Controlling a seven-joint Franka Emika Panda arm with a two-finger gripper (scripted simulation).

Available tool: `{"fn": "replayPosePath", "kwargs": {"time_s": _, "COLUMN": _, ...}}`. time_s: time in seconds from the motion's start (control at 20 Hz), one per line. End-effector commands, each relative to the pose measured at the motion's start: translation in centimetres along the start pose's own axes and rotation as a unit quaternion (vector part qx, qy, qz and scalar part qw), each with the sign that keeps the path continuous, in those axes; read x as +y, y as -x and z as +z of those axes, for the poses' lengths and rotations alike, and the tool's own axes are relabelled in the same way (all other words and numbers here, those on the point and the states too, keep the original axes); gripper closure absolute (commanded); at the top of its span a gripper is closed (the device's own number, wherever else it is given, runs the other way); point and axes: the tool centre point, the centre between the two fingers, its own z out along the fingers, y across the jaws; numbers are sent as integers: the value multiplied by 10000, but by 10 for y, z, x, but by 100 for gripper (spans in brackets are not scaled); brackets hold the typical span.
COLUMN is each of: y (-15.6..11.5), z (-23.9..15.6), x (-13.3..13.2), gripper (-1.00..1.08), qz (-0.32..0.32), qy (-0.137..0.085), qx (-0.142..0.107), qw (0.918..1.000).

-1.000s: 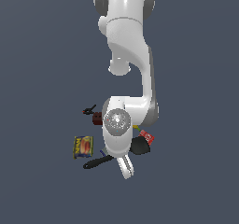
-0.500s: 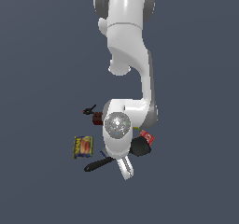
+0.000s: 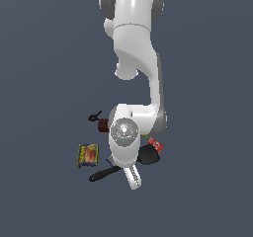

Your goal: Pick up a designated object from a clutter of objects.

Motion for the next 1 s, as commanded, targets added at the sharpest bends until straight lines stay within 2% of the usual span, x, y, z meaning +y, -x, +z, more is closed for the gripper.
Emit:
{"fn": "replayPosePath", "kwargs": {"time_s": 0.0, "y": 1, "z": -3, "x": 0, "gripper": 108, "qz": -2, "qy": -5, "qx": 1, "qw": 10000}}
{"fn": "replayPosePath", "kwargs": {"time_s": 0.45, "y": 14, "z": -33, "x": 11, "gripper": 108, "qz": -2, "qy": -6, "qx": -1, "qw": 10000}}
{"fn": "replayPosePath", "kwargs": {"time_s": 0.95, "y": 44, "z": -108, "x": 37, "gripper": 108, "qz": -2, "qy": -7, "qx": -4, "qw": 10000}}
